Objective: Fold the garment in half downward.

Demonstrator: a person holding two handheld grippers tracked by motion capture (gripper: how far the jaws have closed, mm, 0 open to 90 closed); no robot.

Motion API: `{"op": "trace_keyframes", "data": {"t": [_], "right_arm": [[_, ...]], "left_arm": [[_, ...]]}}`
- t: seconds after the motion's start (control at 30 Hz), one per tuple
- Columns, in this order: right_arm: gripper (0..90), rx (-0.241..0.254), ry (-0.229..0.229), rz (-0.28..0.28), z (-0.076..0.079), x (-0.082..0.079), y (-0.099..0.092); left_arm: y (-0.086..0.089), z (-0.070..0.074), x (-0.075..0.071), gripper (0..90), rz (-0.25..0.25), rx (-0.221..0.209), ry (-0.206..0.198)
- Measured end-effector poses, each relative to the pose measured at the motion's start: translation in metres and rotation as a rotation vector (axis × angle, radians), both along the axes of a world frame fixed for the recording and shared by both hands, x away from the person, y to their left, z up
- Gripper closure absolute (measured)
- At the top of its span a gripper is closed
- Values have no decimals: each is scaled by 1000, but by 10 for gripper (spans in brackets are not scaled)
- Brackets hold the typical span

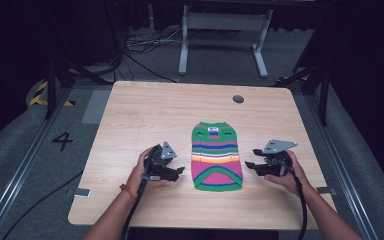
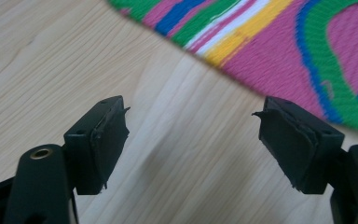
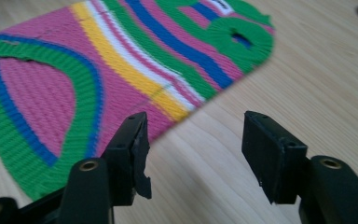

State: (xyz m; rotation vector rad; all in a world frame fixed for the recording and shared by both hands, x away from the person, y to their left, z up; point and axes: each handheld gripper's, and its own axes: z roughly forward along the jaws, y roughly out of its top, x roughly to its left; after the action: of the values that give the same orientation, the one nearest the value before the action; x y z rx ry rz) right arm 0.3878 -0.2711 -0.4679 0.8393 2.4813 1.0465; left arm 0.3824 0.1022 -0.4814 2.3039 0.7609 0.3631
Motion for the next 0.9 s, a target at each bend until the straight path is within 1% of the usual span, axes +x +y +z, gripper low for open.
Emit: {"op": "trace_keyframes", "data": {"t": [0.1, 0.13, 0.17, 0.2, 0.23, 0.27, 0.33, 0.37, 0.43, 0.5, 0.57, 0.6, 0.7, 0.87, 0.9], "right_arm": [[451, -11, 0, 43, -3, -1, 15], [454, -6, -2, 52, -4, -1, 18], [459, 0, 4, 62, -5, -1, 20], [459, 0, 4, 62, -5, -1, 20], [469, 1, 8, 66, -6, -1, 22], [473, 1, 9, 80, -8, -2, 25], [504, 6, 22, 95, -11, -3, 28], [513, 0, 30, 101, -13, -3, 29], [545, -9, 32, 117, -16, -4, 31], [560, -23, 46, 129, -19, -5, 33], [586, -34, 56, 134, -21, -6, 34], [604, -33, 58, 143, -22, -6, 34], [644, -30, 66, 151, -23, -7, 34], [657, -12, 88, 162, -24, -13, 33], [656, -11, 93, 161, -24, -16, 34]], "left_arm": [[-16, -2, -1, 242, -42, -12, 3], [-19, -3, -2, 249, -58, -18, 6], [-22, -4, -2, 258, -70, -21, 9], [-22, -4, -2, 270, -70, -21, 9], [-27, -5, -3, 270, -99, -25, 10], [-30, -5, -4, 302, -118, -22, 8], [-34, -7, -4, 327, -138, -22, 8], [-36, -8, -4, 349, -140, -21, 11], [-40, -11, -3, 372, -147, -32, 14], [-42, -13, -3, 418, -157, -27, 21], [-43, -13, -4, 436, -164, -22, 13], [-44, -13, -3, 437, -166, -22, 10], [-42, -14, -4, 446, -169, -27, 19], [-40, -13, -6, 453, -180, -21, 26], [-40, -13, -6, 436, -181, -20, 28]]}}
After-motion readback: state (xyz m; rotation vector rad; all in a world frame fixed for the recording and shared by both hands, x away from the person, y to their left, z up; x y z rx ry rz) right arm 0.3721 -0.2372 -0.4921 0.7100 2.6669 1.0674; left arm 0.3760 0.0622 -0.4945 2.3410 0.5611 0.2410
